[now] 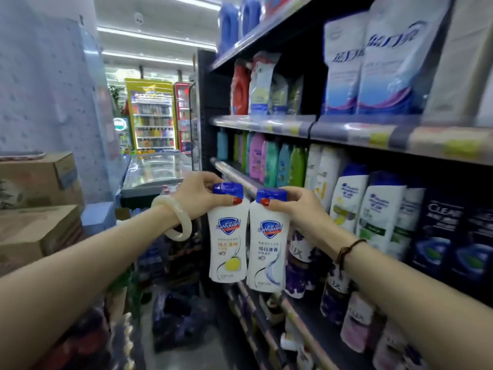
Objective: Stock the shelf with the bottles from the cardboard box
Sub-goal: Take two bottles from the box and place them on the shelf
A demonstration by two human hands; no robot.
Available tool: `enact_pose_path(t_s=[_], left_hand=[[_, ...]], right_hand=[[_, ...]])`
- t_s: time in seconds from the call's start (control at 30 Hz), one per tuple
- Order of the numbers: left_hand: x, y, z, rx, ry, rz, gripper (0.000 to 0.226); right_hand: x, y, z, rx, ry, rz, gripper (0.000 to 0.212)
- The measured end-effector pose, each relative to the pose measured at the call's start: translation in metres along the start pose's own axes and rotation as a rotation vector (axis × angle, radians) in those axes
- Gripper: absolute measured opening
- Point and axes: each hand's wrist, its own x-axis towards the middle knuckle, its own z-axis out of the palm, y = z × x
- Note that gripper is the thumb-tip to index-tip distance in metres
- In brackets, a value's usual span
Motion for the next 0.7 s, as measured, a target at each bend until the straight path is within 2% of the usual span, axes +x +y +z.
enact_pose_path(t_s=[0.13, 0.3, 0.47, 0.6, 0.7], left_hand=[[0.002, 0.036, -0.002, 0.009, -0.038, 0.126, 0.021], [0.000, 0.073, 0.013, -0.057, -0.143, 0.268, 0.025], [-0.007, 0.106, 0.045, -0.120, -0.265, 0.393, 0.022], [-0.019, 0.139, 0.077, -0.188, -0.396, 0.508, 0.021], [-0.035, 0.170, 0.101, -0.248, -0.483, 0.592, 0.019]], right_hand=[[-0.024, -0.035, -0.016, -0.005, 0.095, -0.043, 0.028], [-0.069, -0.069, -0.041, -0.115, 0.218, -0.099, 0.020], [-0.127, -0.091, -0.069, -0.175, 0.383, -0.108, 0.025], [-0.180, -0.109, -0.092, -0.214, 0.516, -0.119, 0.018], [-0.220, -0.127, -0.108, -0.242, 0.606, -0.101, 0.023]])
